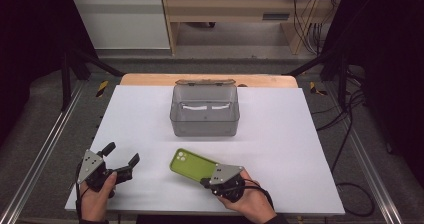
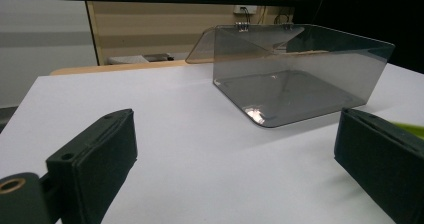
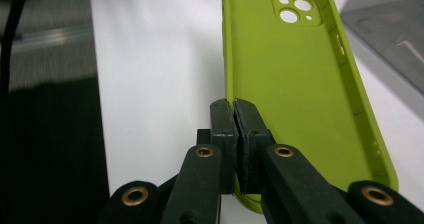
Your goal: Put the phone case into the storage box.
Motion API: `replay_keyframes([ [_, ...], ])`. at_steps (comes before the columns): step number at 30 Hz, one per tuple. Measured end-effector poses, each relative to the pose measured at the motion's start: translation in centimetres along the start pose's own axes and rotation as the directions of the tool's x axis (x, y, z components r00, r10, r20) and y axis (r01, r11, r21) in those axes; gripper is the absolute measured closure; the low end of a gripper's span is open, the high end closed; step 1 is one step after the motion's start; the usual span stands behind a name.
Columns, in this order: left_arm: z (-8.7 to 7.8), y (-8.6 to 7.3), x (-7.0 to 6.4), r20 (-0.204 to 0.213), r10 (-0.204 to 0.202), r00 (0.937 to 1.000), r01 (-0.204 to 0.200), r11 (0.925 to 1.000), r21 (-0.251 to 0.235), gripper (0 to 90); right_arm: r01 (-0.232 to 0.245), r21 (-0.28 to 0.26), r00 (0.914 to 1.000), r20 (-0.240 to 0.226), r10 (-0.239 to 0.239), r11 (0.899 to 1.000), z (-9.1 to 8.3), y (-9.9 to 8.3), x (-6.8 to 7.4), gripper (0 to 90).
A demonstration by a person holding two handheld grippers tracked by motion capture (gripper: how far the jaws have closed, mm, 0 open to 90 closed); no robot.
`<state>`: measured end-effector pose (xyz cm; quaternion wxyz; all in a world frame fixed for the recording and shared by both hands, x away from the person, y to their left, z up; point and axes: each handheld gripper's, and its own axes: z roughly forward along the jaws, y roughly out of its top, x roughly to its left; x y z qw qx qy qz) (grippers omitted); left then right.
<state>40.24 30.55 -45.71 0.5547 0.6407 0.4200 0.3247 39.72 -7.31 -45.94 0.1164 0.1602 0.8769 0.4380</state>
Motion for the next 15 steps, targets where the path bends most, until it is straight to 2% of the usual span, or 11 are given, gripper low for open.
replay_keyframes([
  [2, 0.0, 0.0, -0.2, 0.01, -0.01, 0.9999, 0.01, 1.0, -0.002, 3.1, -0.028, -0.041, 0.9995, 0.013, 0.028, 0.999, -0.4, -0.2, -0.4, 88.0],
  [3, 0.0, 0.1, -0.2, 0.003, 0.001, 1.0, -0.001, 1.0, 0.001, 2.8, -0.044, -0.059, 0.9988, 0.019, 0.045, 0.997, -0.6, -0.3, -0.6, 88.0],
  [4, 0.0, 0.1, -0.2, 0.003, 0.001, 1.0, -0.001, 1.0, 0.001, 2.4, -0.044, -0.059, 0.9988, 0.019, 0.045, 0.997, -0.6, -0.3, -0.6, 88.0],
  [5, 0.0, 0.1, -0.4, 0.003, -0.019, 0.9998, 0.019, 0.9998, -0.007, 2.3, -0.064, -0.095, 0.9972, 0.032, 0.068, 0.993, -1.1, -0.3, -0.9, 88.0],
  [7, 0.0, 0.1, -0.6, 0.005, -0.025, 0.9997, 0.025, 0.9996, -0.014, 2.1, -0.089, -0.138, 0.9946, 0.042, 0.095, 0.986, -1.7, -0.3, -1.1, 88.0],
  [10, -0.1, 0.2, -1.0, 0.006, -0.026, 0.9997, 0.026, 0.9996, -0.015, 1.8, -0.136, -0.206, 0.9878, 0.048, 0.148, 0.969, -2.6, -0.4, -1.7, 88.0],
  [11, -0.1, 0.2, -1.0, 0.006, -0.026, 0.9997, 0.026, 0.9996, -0.015, 1.9, -0.136, -0.206, 0.9878, 0.048, 0.148, 0.969, -2.6, -0.4, -1.7, 88.0],
  [12, -0.2, 0.3, -1.4, 0.006, -0.038, 0.9993, 0.038, 0.999, -0.022, 1.9, -0.176, -0.256, 0.9813, 0.031, 0.19, 0.951, -3.1, -0.6, -2.2, 88.0],
  [15, -0.3, 0.5, -1.9, 0.003, -0.04, 0.9992, 0.04, 0.999, -0.021, 1.8, -0.241, -0.324, 0.967, 0.001, 0.255, 0.915, -3.8, -0.9, -2.9, 88.0],
])
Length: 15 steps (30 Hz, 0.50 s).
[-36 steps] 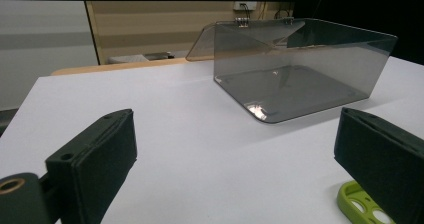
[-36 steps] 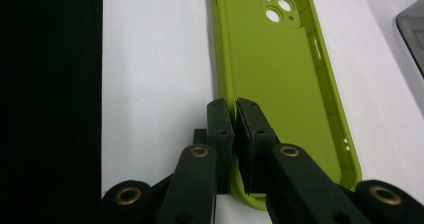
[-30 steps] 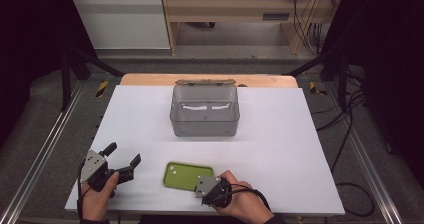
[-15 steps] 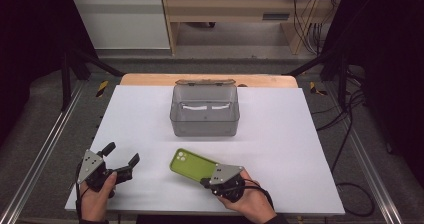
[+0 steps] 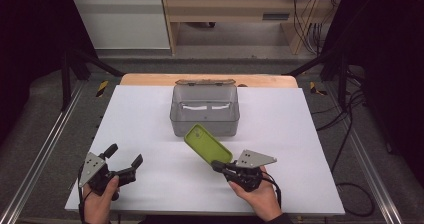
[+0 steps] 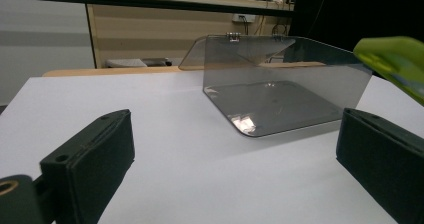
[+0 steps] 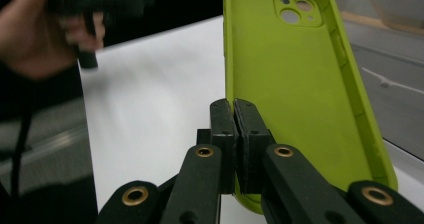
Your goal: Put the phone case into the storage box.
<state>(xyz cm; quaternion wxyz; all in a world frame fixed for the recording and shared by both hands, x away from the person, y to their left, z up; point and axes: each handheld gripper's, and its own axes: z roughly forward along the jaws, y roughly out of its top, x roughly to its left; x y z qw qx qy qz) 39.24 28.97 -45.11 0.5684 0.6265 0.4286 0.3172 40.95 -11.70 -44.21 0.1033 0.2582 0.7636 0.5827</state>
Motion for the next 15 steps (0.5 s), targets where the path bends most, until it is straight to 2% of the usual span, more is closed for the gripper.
replay_keyframes([
  [2, 0.1, 0.2, -0.9, -0.001, -0.009, 1.0, 0.009, 1.0, -0.002, 1.8, -0.046, -0.047, 0.999, -0.005, 0.045, 0.998, -0.4, 0.2, -0.3, 88.0],
  [6, 0.5, 1.1, -2.2, 0.032, -0.021, 0.9993, 0.021, 0.9997, -0.009, 1.8, -0.11, -0.119, 0.9939, 0.001, 0.111, 0.987, -0.8, 0.8, -0.4, 88.0],
  [10, 0.6, 2.5, -3.6, 0.07, -0.014, 0.9974, 0.016, 0.9996, -0.024, 1.9, -0.125, -0.155, 0.9917, 0.01, 0.128, 0.98, -0.5, 2.1, -0.3, 88.0],
  [11, 0.6, 2.5, -3.6, 0.07, -0.014, 0.9974, 0.016, 0.9996, -0.024, 1.7, -0.125, -0.166, 0.9918, 0.008, 0.128, 0.978, -0.3, 2.5, -0.3, 88.0],
  [12, 0.7, 3.5, -4.2, 0.092, -0.018, 0.9956, 0.02, 0.9996, -0.021, 1.4, -0.118, -0.168, 0.9925, 0.012, 0.122, 0.979, -0.1, 3.0, -0.3, 88.0],
  [14, 1.1, 4.5, -4.5, 0.108, -0.025, 0.9938, 0.028, 0.9993, -0.026, 1.3, -0.12, -0.184, 0.9917, 0.023, 0.126, 0.976, 0.3, 3.9, -0.4, 88.0],
  [15, 1.1, 4.5, -4.5, 0.108, -0.025, 0.9938, 0.028, 0.9993, -0.026, 1.2, -0.12, -0.184, 0.9917, 0.023, 0.126, 0.976, 0.3, 3.9, -0.4, 88.0],
])
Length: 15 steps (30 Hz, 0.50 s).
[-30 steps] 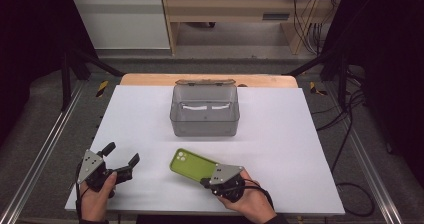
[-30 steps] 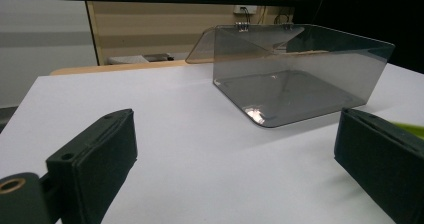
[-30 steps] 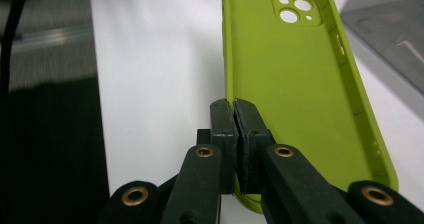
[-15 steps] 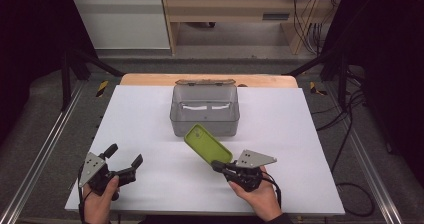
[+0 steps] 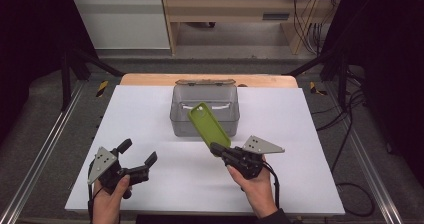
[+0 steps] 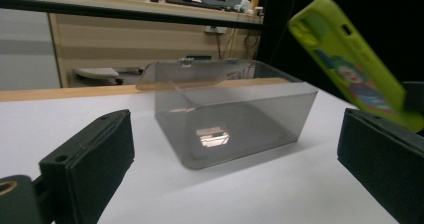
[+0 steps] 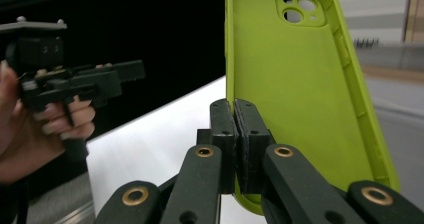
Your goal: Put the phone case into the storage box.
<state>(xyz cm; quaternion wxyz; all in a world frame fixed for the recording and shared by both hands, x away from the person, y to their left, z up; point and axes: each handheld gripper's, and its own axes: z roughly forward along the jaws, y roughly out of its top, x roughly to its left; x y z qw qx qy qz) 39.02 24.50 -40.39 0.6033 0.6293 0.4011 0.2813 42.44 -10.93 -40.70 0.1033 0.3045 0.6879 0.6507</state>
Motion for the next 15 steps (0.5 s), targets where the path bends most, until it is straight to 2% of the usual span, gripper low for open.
replay_keyframes([
  [2, 0.9, 1.7, -0.2, -0.001, 0.013, 0.9999, -0.013, 0.9998, -0.014, 1.1, -0.005, -0.02, 1.0, 0.008, 0.005, 1.0, 0.9, 1.0, 0.1, 88.0],
  [4, 1.7, 2.7, -0.3, -0.001, 0.009, 1.0, -0.009, 0.9997, -0.023, 1.1, -0.006, -0.023, 0.9998, 0.017, 0.007, 1.0, 1.6, 1.5, 0.0, 88.0],
  [6, 2.7, 3.5, -0.3, -0.005, 0.023, 0.9997, -0.024, 0.9994, -0.026, 0.8, -0.002, -0.024, 0.9997, 0.023, 0.002, 1.0, 2.3, 1.9, -0.1, 88.0],
  [7, 3.3, 3.9, -0.1, -0.01, 0.015, 0.9998, -0.016, 0.9994, -0.032, 0.5, -0.004, -0.028, 0.9996, 0.027, 0.005, 1.0, 2.7, 2.1, -0.2, 88.0],
  [9, 3.8, 4.2, 0.0, -0.01, 0.001, 1.0, -0.002, 0.9992, -0.041, 1.3, -0.025, -0.046, 0.9993, 0.026, 0.026, 0.999, 3.5, 2.8, -0.6, 88.0],
  [10, 4.9, 4.4, 0.4, -0.002, -0.034, 0.9994, 0.033, 0.9986, -0.042, 1.4, -0.029, -0.058, 0.9992, 0.024, 0.03, 0.998, 3.9, 3.1, -0.7, 88.0],
  [15, 5.7, 4.4, 0.6, -0.017, -0.052, 0.9985, 0.052, 0.9983, -0.028, 1.8, -0.021, -0.072, 0.9994, 0.027, 0.023, 0.997, 4.7, 3.3, -0.8, 88.0],
])
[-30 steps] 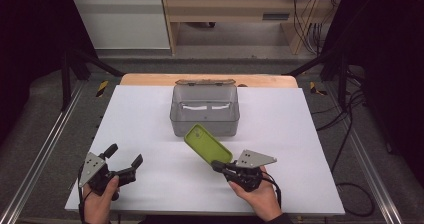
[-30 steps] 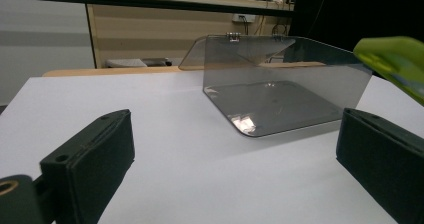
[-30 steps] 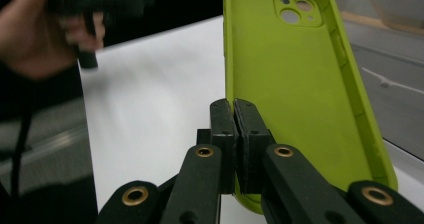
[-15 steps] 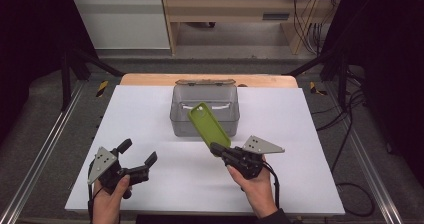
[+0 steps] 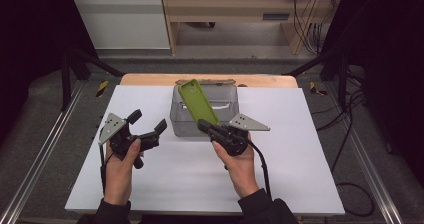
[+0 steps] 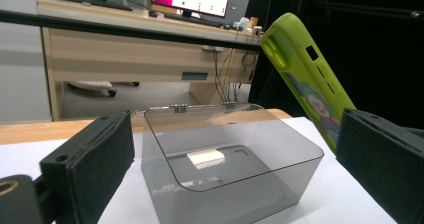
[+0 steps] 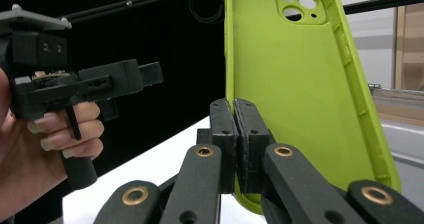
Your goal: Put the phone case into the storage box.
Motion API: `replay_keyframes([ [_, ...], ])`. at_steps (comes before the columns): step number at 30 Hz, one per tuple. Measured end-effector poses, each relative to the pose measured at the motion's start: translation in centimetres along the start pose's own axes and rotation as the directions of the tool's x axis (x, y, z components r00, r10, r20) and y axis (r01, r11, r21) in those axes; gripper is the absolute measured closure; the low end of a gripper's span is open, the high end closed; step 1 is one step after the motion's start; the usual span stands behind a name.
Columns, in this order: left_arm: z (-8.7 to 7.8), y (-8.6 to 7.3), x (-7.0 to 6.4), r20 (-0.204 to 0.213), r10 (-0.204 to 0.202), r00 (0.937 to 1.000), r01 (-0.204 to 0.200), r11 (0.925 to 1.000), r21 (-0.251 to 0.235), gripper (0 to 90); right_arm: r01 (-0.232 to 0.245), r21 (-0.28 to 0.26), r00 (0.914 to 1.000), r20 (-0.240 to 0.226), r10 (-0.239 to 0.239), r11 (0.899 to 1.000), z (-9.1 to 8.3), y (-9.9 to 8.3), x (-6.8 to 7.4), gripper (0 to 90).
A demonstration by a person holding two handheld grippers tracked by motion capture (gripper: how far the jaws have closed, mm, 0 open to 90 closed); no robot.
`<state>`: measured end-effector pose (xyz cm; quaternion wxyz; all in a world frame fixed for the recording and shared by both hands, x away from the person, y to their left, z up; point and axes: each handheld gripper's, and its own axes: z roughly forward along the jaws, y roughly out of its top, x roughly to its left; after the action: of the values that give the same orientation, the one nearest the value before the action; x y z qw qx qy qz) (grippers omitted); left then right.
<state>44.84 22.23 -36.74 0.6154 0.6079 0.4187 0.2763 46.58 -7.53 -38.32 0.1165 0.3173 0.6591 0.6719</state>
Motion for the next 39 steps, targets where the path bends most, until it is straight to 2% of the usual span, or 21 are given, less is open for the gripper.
replay_keyframes([
  [2, 0.0, -0.3, -0.1, 0.003, -0.004, 1.0, 0.004, 1.0, 0.006, 1.1, -0.005, 0.002, 1.0, 0.006, 0.005, 1.0, 0.0, -0.2, 0.0, 88.0],
  [3, 0.1, -0.5, -0.3, 0.006, -0.027, 0.9996, 0.027, 0.9995, 0.013, 1.1, -0.008, 0.007, 0.9999, 0.012, 0.008, 1.0, 0.0, -0.4, 0.2, 88.0],
  [4, 0.1, -0.5, -0.3, 0.006, -0.027, 0.9996, 0.027, 0.9995, 0.013, 1.2, -0.007, 0.012, 0.9999, 0.015, 0.006, 1.0, -0.1, -0.3, 0.4, 88.0],
  [5, 0.0, -0.7, -0.9, 0.014, -0.009, 0.9999, 0.009, 0.9995, 0.029, 1.5, 0.004, 0.012, 0.9998, 0.021, -0.004, 1.0, -0.1, -0.3, 0.6, 88.0],
  [6, 0.0, -0.7, -0.9, 0.014, -0.009, 0.9999, 0.009, 0.9995, 0.029, 1.4, 0.004, 0.012, 0.9998, 0.021, -0.004, 1.0, -0.1, -0.3, 0.6, 88.0],
  [7, -0.2, -0.9, -1.5, 0.022, 0.031, 0.9993, -0.032, 0.9984, 0.047, 1.4, 0.016, 0.011, 0.9995, 0.028, -0.017, 1.0, -0.2, -0.3, 1.0, 88.0],
  [8, -0.4, -0.9, -1.7, 0.016, 0.04, 0.9991, -0.041, 0.9981, 0.046, 1.4, 0.016, 0.012, 0.9996, 0.024, -0.016, 1.0, -0.3, -0.3, 1.3, 88.0],
  [12, -0.8, -1.2, -1.8, 0.026, 0.017, 0.9995, -0.018, 0.999, 0.04, 1.6, 0.021, 0.016, 0.9996, 0.019, -0.021, 1.0, -0.3, -0.8, 1.8, 88.0],
  [13, -1.0, -1.2, -1.8, 0.04, -0.027, 0.9988, 0.026, 0.9991, 0.034, 1.7, 0.01, 0.012, 0.9998, 0.018, -0.011, 1.0, -0.2, -1.1, 2.0, 88.0],
  [19, -1.5, -1.4, -2.6, 0.06, -0.024, 0.9979, 0.022, 0.9993, 0.03, 2.4, -0.009, 0.024, 0.9997, 0.022, 0.008, 1.0, 0.4, -1.8, 2.9, 88.0],
  [23, -2.0, -1.9, -2.8, 0.055, -0.03, 0.998, 0.028, 0.9993, 0.024, 2.7, -0.009, 0.028, 0.9998, 0.018, 0.008, 1.0, 0.6, -2.3, 3.8, 88.0],
  [25, -2.0, -1.9, -2.7, 0.064, -0.041, 0.9971, 0.04, 0.9989, 0.026, 3.0, 0.01, 0.041, 0.9996, 0.028, -0.011, 0.999, 0.7, -2.5, 4.1, 88.0],
  [28, -2.0, -2.1, -2.8, 0.062, -0.034, 0.9975, 0.032, 0.9989, 0.033, 3.0, 0.004, 0.042, 0.9996, 0.028, -0.005, 0.999, 0.7, -2.7, 4.3, 88.0],
  [33, -2.2, -2.1, -2.8, 0.091, -0.071, 0.9934, 0.068, 0.9972, 0.033, 3.1, 0.026, 0.053, 0.999, 0.035, -0.028, 0.998, 0.8, -3.5, 4.8, 88.0],
  [35, -2.2, -2.3, -2.9, 0.097, -0.096, 0.9906, 0.094, 0.9952, 0.025, 3.3, 0.019, 0.05, 0.9992, 0.035, -0.021, 0.999, 0.8, -3.7, 4.9, 88.0],
  [38, -2.1, -2.4, -2.9, 0.095, -0.096, 0.9909, 0.094, 0.9953, 0.025, 3.5, -0.009, 0.042, 0.9996, 0.028, 0.008, 0.999, 1.0, -4.1, 4.9, 88.0],
  [39, -2.1, -2.5, -3.0, 0.085, -0.106, 0.9908, 0.104, 0.9944, 0.019, 3.8, -0.01, 0.043, 0.9996, 0.027, 0.009, 0.999, 1.0, -4.3, 4.9, 88.0],
])
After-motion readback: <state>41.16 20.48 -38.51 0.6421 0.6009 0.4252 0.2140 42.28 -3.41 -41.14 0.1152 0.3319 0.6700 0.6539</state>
